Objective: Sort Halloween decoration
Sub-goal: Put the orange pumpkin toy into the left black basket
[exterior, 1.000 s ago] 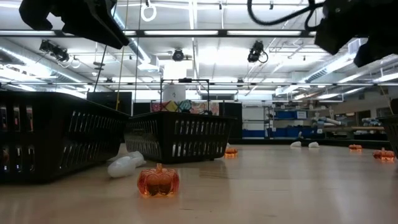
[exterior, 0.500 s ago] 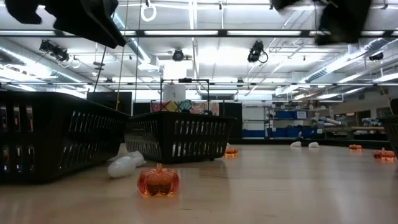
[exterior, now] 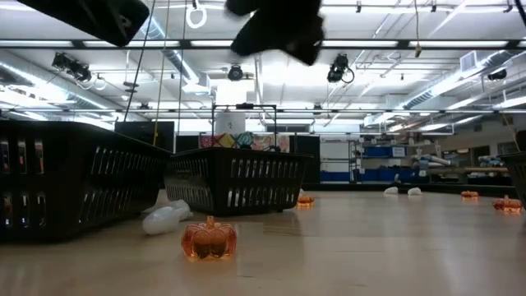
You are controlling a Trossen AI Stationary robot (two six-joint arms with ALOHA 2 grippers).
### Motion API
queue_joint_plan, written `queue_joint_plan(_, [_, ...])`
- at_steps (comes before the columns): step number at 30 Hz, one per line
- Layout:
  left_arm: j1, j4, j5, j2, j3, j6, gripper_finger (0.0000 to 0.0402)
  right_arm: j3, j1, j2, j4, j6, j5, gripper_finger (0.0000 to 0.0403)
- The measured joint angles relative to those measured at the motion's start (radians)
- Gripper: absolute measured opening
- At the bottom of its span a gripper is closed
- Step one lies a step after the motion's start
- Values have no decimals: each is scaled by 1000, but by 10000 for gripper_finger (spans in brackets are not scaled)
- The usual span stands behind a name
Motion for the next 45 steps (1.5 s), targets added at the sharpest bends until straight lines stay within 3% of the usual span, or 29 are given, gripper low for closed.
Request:
queue_joint_plan(4, [-63,-2,0,0,0,-115,155,165,36,135,-115,-101,-6,151])
queue_joint_plan(8, [-118,-2,-6,0,0,-184,155,232,61,223,-116,-143,-12,157])
queue_joint_plan(14, [-165,-3,-89,0,0,-185,155,245,64,291,-108,-126,9,194])
queue_joint_plan(19, [-168,-3,-100,0,0,-184,155,244,59,307,-108,-130,115,226])
queue_joint_plan(25, [-167,-5,-101,0,0,-182,155,213,70,303,-62,-142,172,231])
queue_joint_plan(36, [-167,-5,-101,0,0,-182,155,66,72,296,89,-91,134,205])
queue_joint_plan(45, [-167,-5,-101,0,0,-182,155,57,74,296,88,-88,168,109])
